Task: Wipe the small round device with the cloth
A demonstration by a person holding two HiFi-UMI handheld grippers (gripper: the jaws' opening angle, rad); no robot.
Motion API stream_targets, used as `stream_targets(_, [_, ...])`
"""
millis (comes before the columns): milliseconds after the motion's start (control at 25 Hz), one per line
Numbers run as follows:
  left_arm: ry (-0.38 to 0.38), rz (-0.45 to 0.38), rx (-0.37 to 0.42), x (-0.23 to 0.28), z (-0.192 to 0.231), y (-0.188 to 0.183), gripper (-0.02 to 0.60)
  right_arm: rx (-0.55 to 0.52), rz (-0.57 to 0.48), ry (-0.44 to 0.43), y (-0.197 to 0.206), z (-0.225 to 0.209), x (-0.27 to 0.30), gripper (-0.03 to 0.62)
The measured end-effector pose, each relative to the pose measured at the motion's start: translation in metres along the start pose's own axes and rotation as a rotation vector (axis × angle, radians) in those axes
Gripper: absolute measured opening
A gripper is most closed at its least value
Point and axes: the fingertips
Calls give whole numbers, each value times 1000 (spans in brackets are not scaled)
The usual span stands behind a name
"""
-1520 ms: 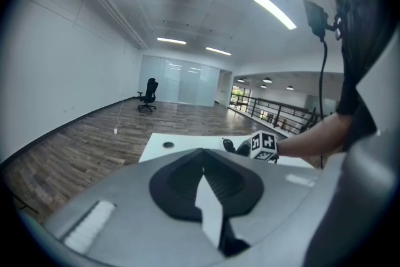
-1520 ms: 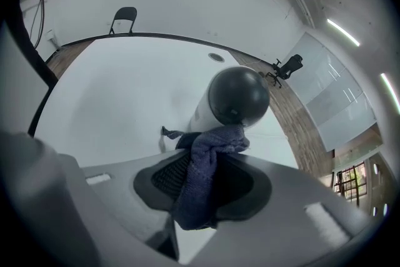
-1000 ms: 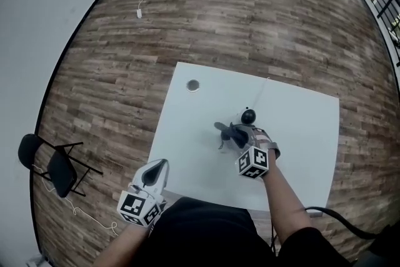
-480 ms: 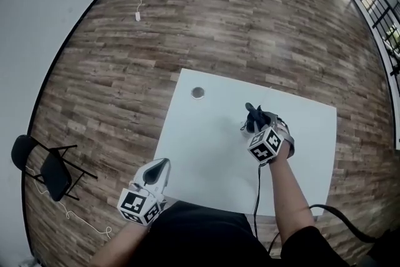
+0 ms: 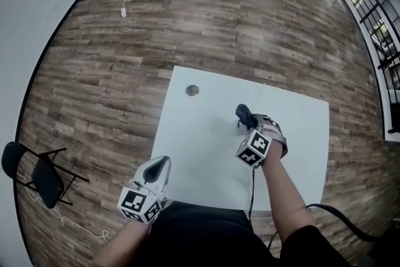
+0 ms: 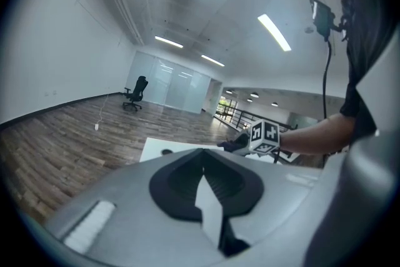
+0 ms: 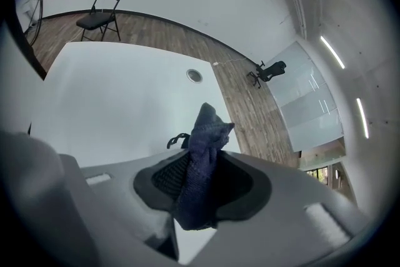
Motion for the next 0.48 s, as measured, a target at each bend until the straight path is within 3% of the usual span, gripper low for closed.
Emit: stream_targets(480, [36, -18, -5, 6, 1, -10, 6, 79, -3, -124, -6, 48, 16, 126])
Point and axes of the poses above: the fingertips, and each gripper's own axes: x forward along the fingers, z to its left, y out of its underside, and after that the axes turned 2 degrees about x, right-handed
